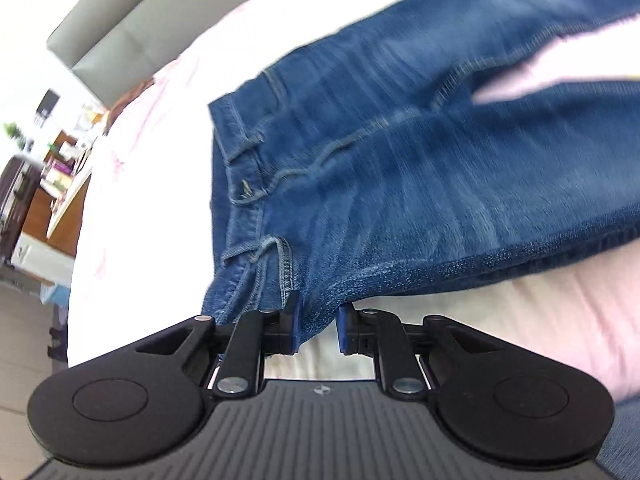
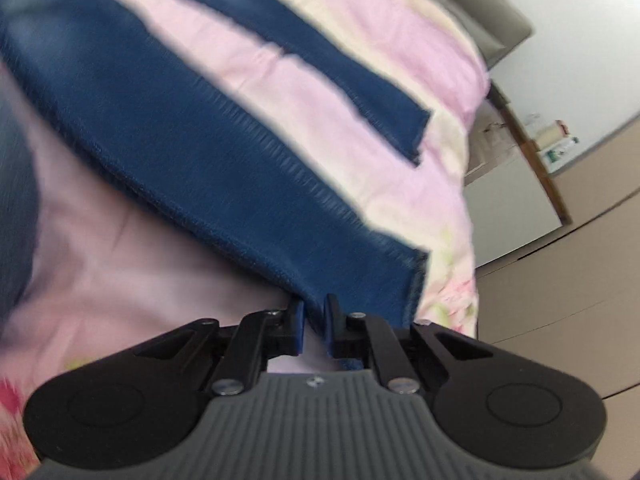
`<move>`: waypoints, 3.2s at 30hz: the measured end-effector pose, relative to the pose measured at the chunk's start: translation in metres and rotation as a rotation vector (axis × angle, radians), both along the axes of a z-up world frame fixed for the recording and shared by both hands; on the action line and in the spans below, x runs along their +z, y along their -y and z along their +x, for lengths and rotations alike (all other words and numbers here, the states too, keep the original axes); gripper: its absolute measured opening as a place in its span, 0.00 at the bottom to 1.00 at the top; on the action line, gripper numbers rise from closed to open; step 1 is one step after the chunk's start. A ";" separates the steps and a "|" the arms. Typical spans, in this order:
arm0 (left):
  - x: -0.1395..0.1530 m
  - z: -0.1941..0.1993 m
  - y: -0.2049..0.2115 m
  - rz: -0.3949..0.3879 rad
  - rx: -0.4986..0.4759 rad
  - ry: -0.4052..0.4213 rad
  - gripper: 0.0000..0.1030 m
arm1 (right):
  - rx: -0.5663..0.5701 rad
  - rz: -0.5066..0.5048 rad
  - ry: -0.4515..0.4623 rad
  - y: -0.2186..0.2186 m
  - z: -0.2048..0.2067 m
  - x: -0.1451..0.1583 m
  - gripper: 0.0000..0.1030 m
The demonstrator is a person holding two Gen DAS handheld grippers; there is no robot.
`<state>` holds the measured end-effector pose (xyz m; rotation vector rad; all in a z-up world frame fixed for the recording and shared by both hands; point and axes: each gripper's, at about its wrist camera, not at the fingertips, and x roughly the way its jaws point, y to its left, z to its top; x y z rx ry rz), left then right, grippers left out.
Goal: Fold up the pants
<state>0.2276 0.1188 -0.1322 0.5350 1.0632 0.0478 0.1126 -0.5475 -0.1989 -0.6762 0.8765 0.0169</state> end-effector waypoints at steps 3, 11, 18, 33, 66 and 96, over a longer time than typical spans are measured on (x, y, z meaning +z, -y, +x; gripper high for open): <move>0.013 0.019 -0.003 -0.031 0.046 0.027 0.18 | -0.048 0.043 0.064 0.006 0.030 0.022 0.02; 0.011 0.082 0.009 0.006 0.077 0.037 0.18 | -0.073 0.056 -0.011 0.009 0.152 0.004 0.02; -0.004 0.102 0.014 0.045 0.053 -0.011 0.17 | 0.010 0.038 -0.118 0.017 0.180 -0.005 0.41; -0.009 0.100 0.020 0.070 0.050 -0.028 0.17 | -0.066 0.142 -0.100 0.079 0.148 0.043 0.40; 0.089 0.075 -0.072 -0.184 0.298 0.195 0.12 | -0.602 0.362 0.394 0.112 0.096 0.168 0.00; 0.028 0.098 -0.053 0.034 0.253 0.042 0.11 | -0.165 0.662 -0.368 0.047 0.211 0.016 0.03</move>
